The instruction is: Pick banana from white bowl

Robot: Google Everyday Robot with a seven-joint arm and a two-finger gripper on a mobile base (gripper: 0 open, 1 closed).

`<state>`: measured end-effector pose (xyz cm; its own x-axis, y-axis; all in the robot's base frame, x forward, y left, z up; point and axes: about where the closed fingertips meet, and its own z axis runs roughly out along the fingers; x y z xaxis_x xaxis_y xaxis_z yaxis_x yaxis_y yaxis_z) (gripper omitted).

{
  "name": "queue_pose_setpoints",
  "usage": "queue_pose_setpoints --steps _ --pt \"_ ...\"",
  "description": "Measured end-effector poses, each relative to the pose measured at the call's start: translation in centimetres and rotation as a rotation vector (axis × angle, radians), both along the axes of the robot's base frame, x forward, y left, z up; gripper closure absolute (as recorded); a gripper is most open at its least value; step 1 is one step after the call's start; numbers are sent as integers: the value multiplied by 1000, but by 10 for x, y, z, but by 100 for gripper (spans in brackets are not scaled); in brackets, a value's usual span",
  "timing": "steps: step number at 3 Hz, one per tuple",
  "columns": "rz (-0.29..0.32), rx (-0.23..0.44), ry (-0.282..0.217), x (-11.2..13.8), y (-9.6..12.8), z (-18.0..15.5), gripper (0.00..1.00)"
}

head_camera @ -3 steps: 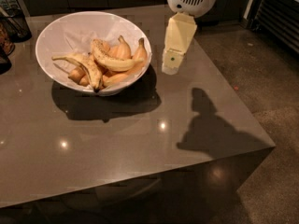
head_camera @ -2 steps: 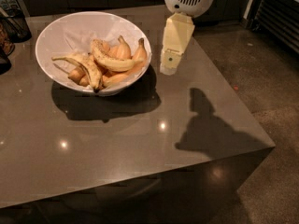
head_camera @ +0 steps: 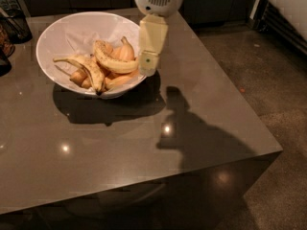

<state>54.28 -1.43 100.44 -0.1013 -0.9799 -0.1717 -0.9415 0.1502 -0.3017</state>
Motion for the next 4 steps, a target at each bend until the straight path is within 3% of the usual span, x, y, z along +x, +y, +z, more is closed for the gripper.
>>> queue_pose_setpoints --steps 1,2,4 --pt "-4 11 -14 2 1 1 0" --pt "16 52 6 6 13 -4 0" --pt "91 69 73 11 53 -21 0"
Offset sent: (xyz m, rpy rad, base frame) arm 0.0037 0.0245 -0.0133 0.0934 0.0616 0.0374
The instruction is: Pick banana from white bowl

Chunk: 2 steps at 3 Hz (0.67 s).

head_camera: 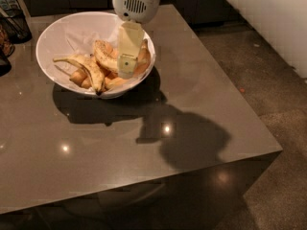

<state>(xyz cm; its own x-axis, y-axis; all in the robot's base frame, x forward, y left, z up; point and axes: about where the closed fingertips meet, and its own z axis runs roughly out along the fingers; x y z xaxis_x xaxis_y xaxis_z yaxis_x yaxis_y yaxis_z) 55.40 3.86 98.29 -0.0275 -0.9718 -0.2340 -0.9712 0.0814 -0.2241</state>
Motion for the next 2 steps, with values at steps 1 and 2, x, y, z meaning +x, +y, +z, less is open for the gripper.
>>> queue_pose_setpoints --steps 1,2 --pt "-16 17 2 3 -2 1 0" --pt "-37 27 19 8 -5 -2 19"
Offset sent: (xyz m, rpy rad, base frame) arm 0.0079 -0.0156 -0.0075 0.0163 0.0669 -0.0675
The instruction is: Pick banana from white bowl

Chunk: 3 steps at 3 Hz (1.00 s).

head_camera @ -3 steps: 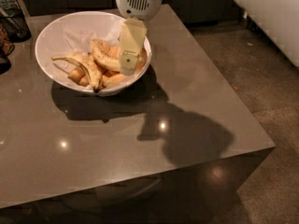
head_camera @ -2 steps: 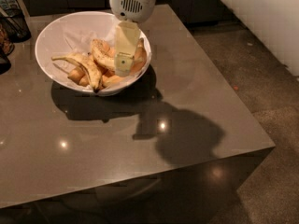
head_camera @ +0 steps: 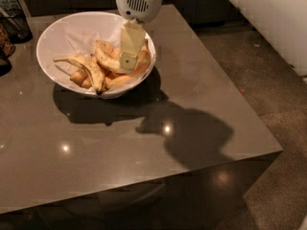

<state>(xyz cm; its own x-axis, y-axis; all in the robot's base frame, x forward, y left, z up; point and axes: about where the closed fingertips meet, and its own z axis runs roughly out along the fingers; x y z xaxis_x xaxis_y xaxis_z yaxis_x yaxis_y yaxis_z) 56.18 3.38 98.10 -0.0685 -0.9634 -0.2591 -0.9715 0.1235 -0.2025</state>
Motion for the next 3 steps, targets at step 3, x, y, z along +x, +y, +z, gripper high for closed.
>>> queue_pose_setpoints --steps 3 --pt "10 -11 57 4 14 -14 34"
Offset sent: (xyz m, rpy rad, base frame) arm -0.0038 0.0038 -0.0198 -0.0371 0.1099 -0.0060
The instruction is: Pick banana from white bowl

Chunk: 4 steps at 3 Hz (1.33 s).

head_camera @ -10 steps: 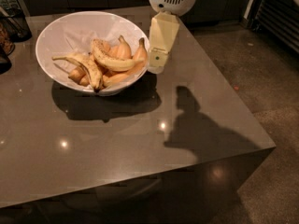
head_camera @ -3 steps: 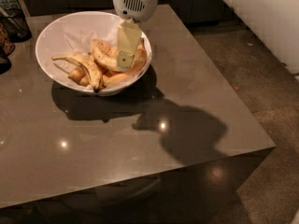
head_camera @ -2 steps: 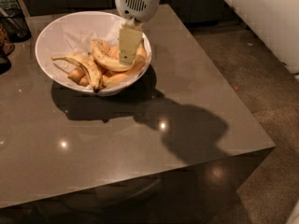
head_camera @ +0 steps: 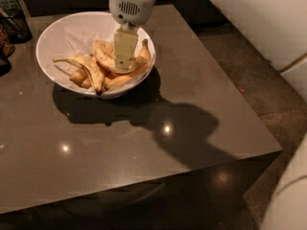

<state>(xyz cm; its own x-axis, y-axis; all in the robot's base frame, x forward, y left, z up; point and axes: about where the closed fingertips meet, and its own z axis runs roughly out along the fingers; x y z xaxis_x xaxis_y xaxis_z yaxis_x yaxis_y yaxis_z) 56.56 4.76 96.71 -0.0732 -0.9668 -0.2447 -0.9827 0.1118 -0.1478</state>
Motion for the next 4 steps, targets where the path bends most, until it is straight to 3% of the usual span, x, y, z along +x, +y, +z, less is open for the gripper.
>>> queue_pose_setpoints --steps 4 --pt "28 -8 80 15 22 -28 41"
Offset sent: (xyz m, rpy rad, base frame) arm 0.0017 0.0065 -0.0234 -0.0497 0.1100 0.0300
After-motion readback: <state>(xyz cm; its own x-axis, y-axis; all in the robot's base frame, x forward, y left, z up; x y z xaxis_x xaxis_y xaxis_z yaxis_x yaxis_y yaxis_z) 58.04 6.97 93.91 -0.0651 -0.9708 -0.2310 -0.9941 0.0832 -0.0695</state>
